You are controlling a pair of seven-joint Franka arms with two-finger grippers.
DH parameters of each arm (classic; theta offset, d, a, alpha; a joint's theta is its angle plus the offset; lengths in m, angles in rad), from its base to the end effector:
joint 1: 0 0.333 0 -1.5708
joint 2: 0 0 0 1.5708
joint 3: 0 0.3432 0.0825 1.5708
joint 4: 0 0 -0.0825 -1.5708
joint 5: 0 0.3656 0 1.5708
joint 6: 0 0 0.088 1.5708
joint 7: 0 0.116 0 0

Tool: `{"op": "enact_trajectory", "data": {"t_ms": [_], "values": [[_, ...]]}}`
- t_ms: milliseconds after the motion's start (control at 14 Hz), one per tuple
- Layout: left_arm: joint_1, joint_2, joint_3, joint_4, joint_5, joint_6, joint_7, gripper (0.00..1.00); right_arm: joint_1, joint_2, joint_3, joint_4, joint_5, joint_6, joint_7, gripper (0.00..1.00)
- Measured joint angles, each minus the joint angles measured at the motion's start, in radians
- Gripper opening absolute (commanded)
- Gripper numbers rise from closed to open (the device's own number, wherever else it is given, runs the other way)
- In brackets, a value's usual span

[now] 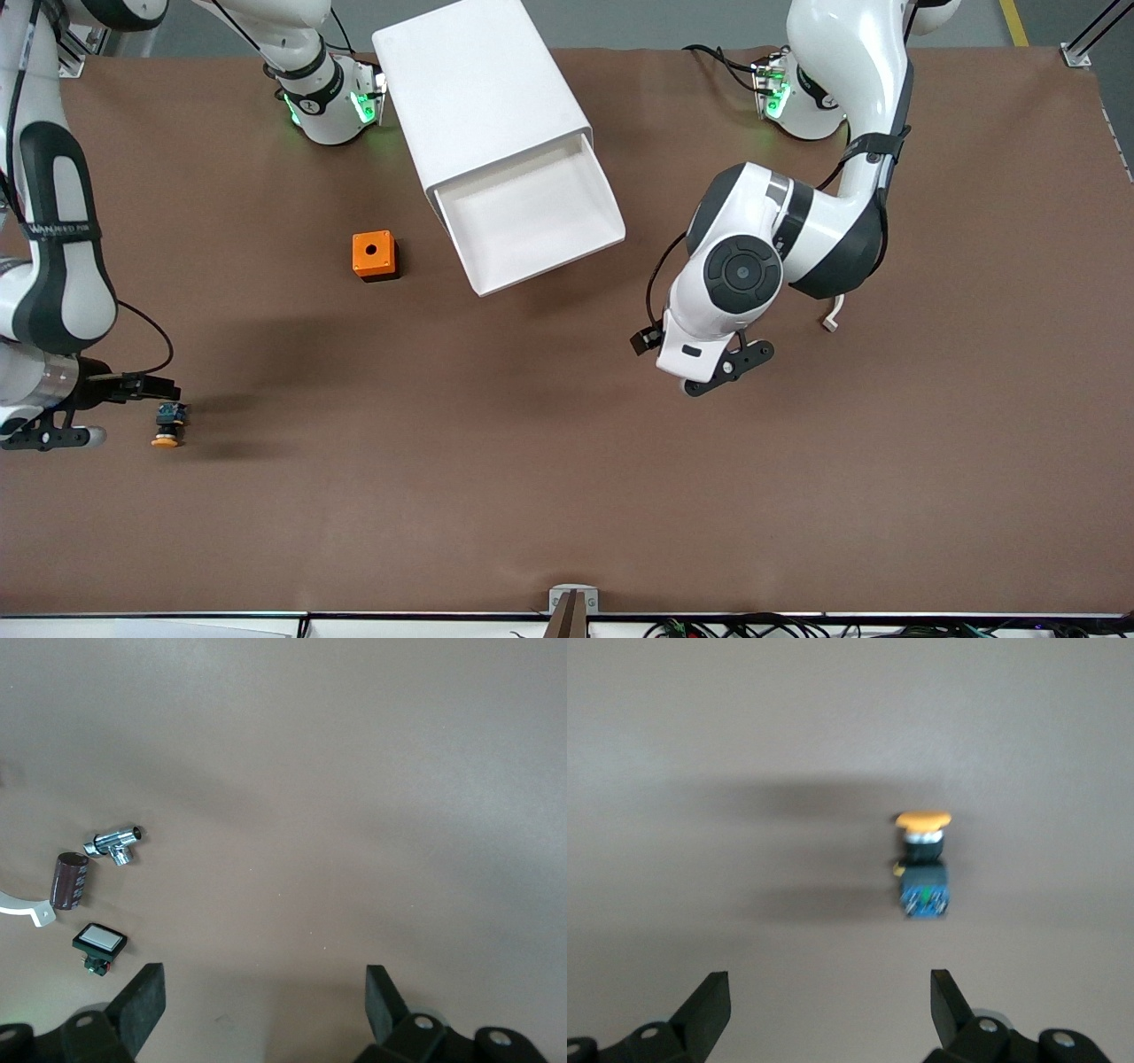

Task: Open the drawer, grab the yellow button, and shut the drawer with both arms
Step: 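Open the right gripper and draw it back from the button, then push the open drawer back into the cabinet with the left gripper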

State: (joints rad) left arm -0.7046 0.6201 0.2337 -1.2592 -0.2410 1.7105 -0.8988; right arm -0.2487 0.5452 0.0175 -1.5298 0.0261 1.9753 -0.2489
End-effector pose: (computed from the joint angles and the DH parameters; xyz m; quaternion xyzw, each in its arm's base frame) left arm 0.5987 -0.3779 0.4108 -0.9710 -0.2212 0.0900 0.0106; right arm 0.6663 -0.1569 0.3552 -0.9986 -0.0021 0.0445 0.0277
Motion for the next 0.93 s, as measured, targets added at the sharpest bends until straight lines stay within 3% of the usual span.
{"op": "enact_trajectory", "data": {"t_ms": [498,926], "values": [[-0.005,0.000,-0.002,0.000,0.000,0.000,0.000,0.99,0.067,-0.224,0.001,0.000,0.000,-0.274,0.215,1.00],[-0.009,0.003,-0.005,-0.008,0.000,0.040,0.073,0.99,0.138,-0.367,0.003,-0.003,0.000,-0.361,0.304,1.00]]}}
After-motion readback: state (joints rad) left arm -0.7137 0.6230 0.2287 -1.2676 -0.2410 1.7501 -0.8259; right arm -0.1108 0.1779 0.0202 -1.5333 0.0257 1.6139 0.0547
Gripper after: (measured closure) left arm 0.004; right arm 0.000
